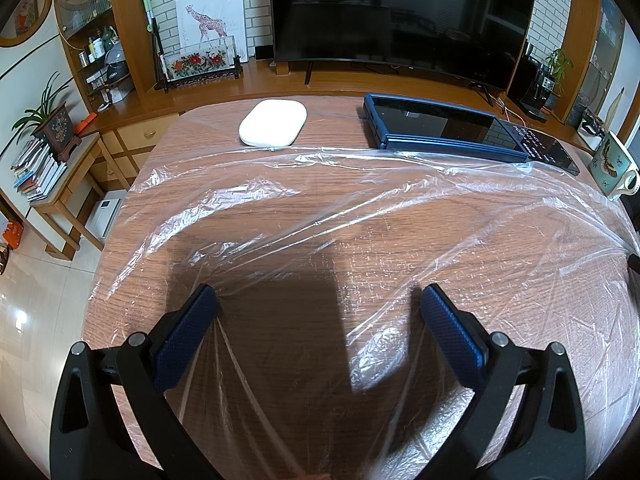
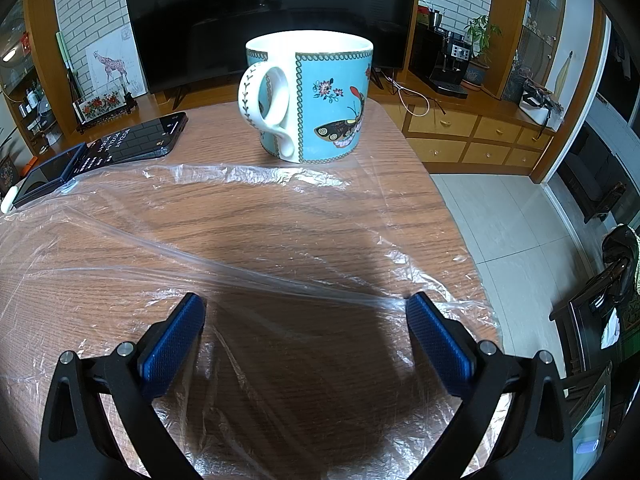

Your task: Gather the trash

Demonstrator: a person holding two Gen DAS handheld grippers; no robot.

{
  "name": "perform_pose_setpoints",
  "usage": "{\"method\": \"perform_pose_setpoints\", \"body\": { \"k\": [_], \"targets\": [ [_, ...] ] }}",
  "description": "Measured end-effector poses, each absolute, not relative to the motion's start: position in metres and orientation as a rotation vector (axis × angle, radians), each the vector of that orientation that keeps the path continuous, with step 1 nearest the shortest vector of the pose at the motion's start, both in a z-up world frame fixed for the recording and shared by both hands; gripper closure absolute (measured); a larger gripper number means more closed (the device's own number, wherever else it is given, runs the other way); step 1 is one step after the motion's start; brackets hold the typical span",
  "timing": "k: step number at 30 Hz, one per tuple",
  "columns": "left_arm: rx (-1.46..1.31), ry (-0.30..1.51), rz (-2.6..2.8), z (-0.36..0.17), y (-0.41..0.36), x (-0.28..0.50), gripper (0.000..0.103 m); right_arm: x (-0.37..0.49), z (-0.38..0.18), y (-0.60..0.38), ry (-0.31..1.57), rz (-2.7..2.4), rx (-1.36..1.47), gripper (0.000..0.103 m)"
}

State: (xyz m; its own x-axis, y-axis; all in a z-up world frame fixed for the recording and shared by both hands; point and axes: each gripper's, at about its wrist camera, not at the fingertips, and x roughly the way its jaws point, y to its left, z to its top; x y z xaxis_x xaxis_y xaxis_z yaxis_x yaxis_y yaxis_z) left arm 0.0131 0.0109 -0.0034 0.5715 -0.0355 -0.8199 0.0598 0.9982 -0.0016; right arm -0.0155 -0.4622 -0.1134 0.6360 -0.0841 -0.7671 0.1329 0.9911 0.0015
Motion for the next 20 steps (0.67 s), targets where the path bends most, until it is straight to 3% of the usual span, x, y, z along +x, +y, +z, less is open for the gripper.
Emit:
{"method": "perform_pose_setpoints", "body": {
  "k": [20],
  "targets": [
    [0.026, 0.961, -0.054, -0.0039, 0.0148, 0.0134, 0.001, -0.0144, -0.1136, -0.4633, 0.873, -0.124, 0.060, 0.004]
  ]
}}
